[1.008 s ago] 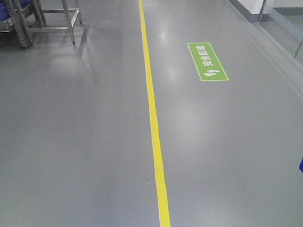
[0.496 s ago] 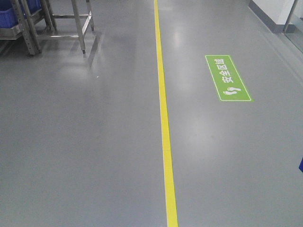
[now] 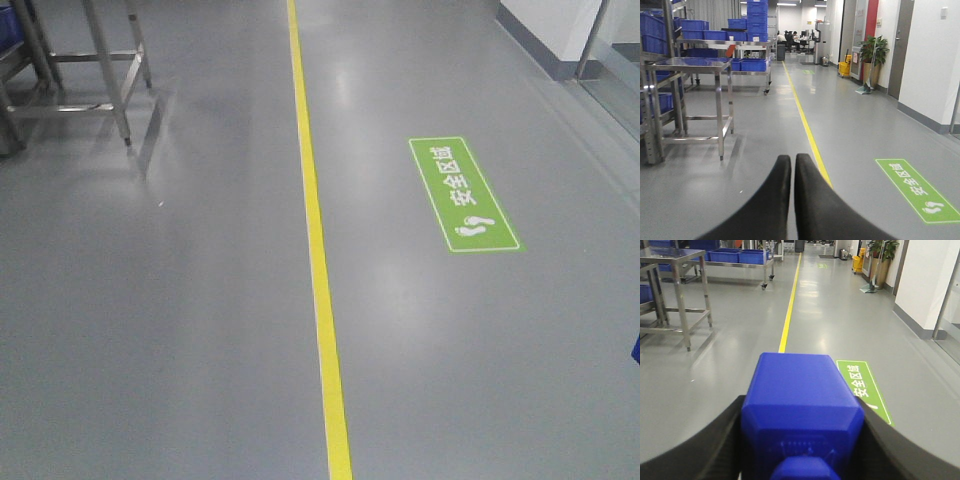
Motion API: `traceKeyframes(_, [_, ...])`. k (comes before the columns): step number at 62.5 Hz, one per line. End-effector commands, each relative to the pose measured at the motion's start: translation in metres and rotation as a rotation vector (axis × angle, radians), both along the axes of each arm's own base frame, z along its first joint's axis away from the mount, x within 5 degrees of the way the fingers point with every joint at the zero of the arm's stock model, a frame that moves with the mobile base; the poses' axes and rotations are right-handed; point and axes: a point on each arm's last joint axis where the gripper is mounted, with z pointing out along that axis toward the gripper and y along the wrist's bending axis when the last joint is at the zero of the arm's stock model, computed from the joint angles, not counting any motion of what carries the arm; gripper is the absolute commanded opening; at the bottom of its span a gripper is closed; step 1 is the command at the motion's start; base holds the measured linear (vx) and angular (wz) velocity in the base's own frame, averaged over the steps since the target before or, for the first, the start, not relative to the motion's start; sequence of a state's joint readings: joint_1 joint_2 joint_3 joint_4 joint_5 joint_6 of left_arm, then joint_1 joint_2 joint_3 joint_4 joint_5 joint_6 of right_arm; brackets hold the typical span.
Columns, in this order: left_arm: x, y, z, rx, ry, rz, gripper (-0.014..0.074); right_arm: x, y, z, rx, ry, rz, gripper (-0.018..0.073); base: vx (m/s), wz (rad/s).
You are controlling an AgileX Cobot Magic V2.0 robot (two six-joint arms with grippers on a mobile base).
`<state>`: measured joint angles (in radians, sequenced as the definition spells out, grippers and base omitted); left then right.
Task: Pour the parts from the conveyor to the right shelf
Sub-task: 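Drive along the yellow floor line toward the bin shelves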
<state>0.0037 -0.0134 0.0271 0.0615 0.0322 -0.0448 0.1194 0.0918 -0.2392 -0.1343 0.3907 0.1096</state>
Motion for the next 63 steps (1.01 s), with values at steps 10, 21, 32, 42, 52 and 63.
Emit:
traceKeyframes(10, [0.0000, -0.0003, -0.0033, -0.010, -0.053, -0.003, -0.0006, 0.0003, 0.0004, 0.0166, -0.010, -0.104, 0.004, -0.0009, 0.67, -0.11])
traceKeyframes(21, [0.0000, -0.0003, -0.0033, -0.010, -0.053, -0.003, -0.0006, 0.0003, 0.0004, 0.0166, -0.010, -0.104, 0.004, -0.0009, 0.70, -0.04])
traceKeyframes(32, [0.0000, -0.0003, -0.0033, -0.010, -0.053, -0.003, -0.0006, 0.0003, 0.0004, 0.0166, -0.010, -0.104, 0.004, -0.0009, 0.74, 0.04])
traceKeyframes(42, [0.0000, -0.0003, -0.0033, -0.010, -0.053, -0.003, -0.0006, 0.0003, 0.0004, 0.0166, -0.010, -0.104, 0.004, -0.0009, 0.77, 0.14])
traceKeyframes(52, [0.0000, -0.0003, -0.0033, -0.010, -0.053, -0.003, -0.0006, 0.0003, 0.0004, 0.0166, -0.010, -0.104, 0.004, -0.0009, 0.78, 0.19])
traceKeyframes(63, [0.0000, -0.0003, -0.0033, -0.010, -0.053, -0.003, -0.0006, 0.0003, 0.0004, 0.0166, -0.011, -0.104, 0.005, -0.0009, 0.77, 0.14])
